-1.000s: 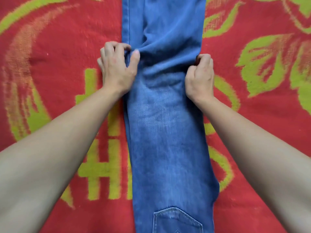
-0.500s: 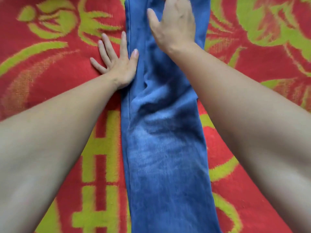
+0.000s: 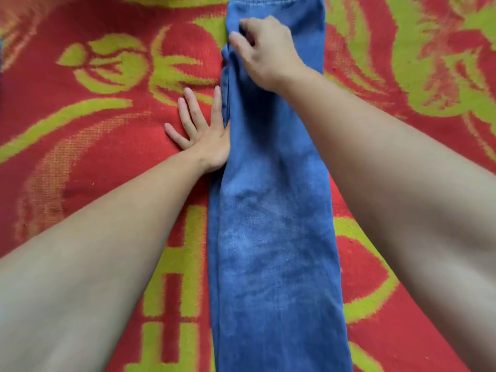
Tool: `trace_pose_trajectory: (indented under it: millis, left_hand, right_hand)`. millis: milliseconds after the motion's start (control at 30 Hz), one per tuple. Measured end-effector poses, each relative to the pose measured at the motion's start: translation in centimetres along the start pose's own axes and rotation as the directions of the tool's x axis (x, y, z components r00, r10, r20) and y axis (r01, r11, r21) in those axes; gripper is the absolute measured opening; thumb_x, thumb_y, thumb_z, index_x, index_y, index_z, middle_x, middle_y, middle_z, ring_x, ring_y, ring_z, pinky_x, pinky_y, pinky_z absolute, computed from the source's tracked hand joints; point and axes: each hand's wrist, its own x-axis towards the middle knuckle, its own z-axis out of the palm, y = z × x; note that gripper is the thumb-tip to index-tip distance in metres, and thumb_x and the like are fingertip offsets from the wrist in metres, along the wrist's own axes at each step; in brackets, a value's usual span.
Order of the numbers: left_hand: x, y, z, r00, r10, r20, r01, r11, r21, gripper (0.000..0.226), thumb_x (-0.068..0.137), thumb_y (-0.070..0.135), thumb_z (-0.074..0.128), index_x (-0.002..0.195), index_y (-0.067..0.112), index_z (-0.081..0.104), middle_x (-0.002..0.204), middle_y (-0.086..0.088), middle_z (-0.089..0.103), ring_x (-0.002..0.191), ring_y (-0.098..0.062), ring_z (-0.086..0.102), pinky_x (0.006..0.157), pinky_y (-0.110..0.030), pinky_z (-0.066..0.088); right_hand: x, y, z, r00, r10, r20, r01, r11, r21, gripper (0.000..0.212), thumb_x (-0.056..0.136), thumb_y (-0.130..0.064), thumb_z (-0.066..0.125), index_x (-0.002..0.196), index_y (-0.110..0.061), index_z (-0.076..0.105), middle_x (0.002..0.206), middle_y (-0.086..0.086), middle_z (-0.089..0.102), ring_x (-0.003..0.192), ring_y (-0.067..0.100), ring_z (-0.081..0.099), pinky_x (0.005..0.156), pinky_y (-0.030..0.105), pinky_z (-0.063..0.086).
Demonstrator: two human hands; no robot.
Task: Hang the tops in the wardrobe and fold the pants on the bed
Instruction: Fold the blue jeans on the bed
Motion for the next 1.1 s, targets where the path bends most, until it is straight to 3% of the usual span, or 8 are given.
trace_pose_trajectory:
  millis: [133, 233, 400, 500, 667, 767, 967, 1100]
  left_hand:
    - [0.2, -0.1, -0.2, 0.999, 0.008, 0.04, -0.008, 1.0, -0.007, 0.068, 0.093, 0.062, 0.03, 0.147, 0.054, -0.011, 0.16, -0.002, -0.026, 0.148, -0.02, -0.022, 0.111, -0.062, -0.012]
    - [0.3, -0.3, -0.1, 0.998, 0.02, 0.062, -0.019, 1.0, -0.01, 0.066, 0.095, 0.062, 0.029, 0.147, 0.054, -0.01, 0.16, -0.001, -0.027, 0.147, -0.02, -0.023, 0.111, -0.062, -0.012]
    - [0.4, -0.3, -0.6, 0.995, 0.003, 0.102, 0.006, 0.996, -0.09, 0.054, 0.097, 0.062, 0.023, 0.146, 0.058, 0.0, 0.161, 0.003, -0.024, 0.147, -0.016, -0.022, 0.112, -0.057, -0.015]
    - [0.0, 0.4, -2.3, 0.996, -0.076, -0.056, 0.061, 0.97, -0.235, 0.042, 0.1, 0.057, 0.024, 0.14, 0.055, 0.036, 0.161, 0.001, 0.013, 0.148, -0.018, 0.005, 0.117, -0.053, -0.005]
    - [3.8, 3.6, -7.6, 0.986, -0.112, 0.12, 0.165, 0.674, -0.72, 0.072, 0.082, 0.084, 0.027, 0.085, 0.03, 0.074, 0.097, 0.002, 0.067, 0.122, -0.022, 0.055, 0.114, -0.041, 0.033]
    - [5.6, 6.7, -9.3, 0.965, 0.045, 0.26, 0.19, 0.566, -0.802, 0.05, 0.084, 0.051, 0.069, 0.112, 0.01, 0.067, 0.088, 0.007, 0.071, 0.081, -0.01, 0.072, 0.068, -0.023, 0.059]
    - [7.7, 10.2, -11.5, 0.922, 0.284, 0.265, 0.176, 0.302, -0.937, 0.03, 0.079, -0.014, 0.05, 0.101, 0.003, 0.063, 0.103, -0.021, 0.071, 0.092, -0.035, 0.071, 0.074, -0.042, 0.059]
    - [7.9, 8.8, -10.3, 0.868, 0.257, 0.426, 0.266, 0.483, -0.834, 0.014, 0.094, 0.024, 0.062, 0.097, 0.013, 0.07, 0.096, -0.004, 0.076, 0.09, -0.017, 0.073, 0.073, -0.028, 0.059]
  right_hand:
    - [-2.3, 3.4, -1.8, 0.88, 0.282, -0.382, -0.279, 0.958, 0.065, 0.047, 0.093, -0.052, 0.042, 0.123, -0.019, 0.058, 0.121, 0.005, 0.058, 0.114, 0.021, 0.053, 0.094, 0.026, 0.034]
    - [-4.6, 7.0, -2.2, 0.768, 0.617, -0.171, -0.601, 0.787, 0.141, 0.073, 0.086, -0.073, 0.043, 0.127, -0.015, 0.056, 0.129, 0.007, 0.06, 0.122, 0.028, 0.054, 0.098, 0.035, 0.039]
    - [-6.0, 9.4, -0.6, 0.893, 0.447, 0.048, -0.438, 0.843, 0.313, 0.071, 0.072, -0.082, 0.048, 0.103, -0.021, 0.068, 0.108, -0.008, 0.071, 0.109, 0.022, 0.064, 0.101, 0.045, 0.045]
    - [-6.1, 9.9, -0.5, 0.919, 0.389, 0.057, -0.384, 0.858, 0.341, 0.08, 0.066, -0.087, 0.043, 0.108, -0.023, 0.069, 0.106, -0.01, 0.072, 0.108, 0.021, 0.064, 0.1, 0.048, 0.046]
    - [-5.7, 10.4, 0.2, 0.914, 0.405, 0.042, -0.403, 0.888, 0.221, 0.069, 0.081, -0.078, 0.043, 0.118, -0.023, 0.063, 0.122, -0.002, 0.064, 0.121, 0.029, 0.053, 0.103, 0.042, 0.036]
    - [-5.4, 10.9, 0.5, 0.917, 0.399, 0.029, -0.395, 0.894, 0.209, 0.067, 0.083, -0.077, 0.043, 0.117, -0.023, 0.063, 0.122, 0.0, 0.063, 0.123, 0.031, 0.051, 0.101, 0.043, 0.033]
    - [-5.4, 10.9, 0.8, 0.916, 0.401, 0.019, -0.395, 0.891, 0.226, 0.061, 0.086, -0.075, 0.044, 0.112, -0.023, 0.063, 0.122, 0.0, 0.061, 0.124, 0.031, 0.047, 0.099, 0.042, 0.029]
    - [-5.3, 11.0, 0.9, 0.916, 0.402, 0.01, -0.395, 0.895, 0.208, 0.061, 0.085, -0.075, 0.046, 0.112, -0.022, 0.063, 0.121, 0.0, 0.061, 0.122, 0.03, 0.048, 0.096, 0.04, 0.028]
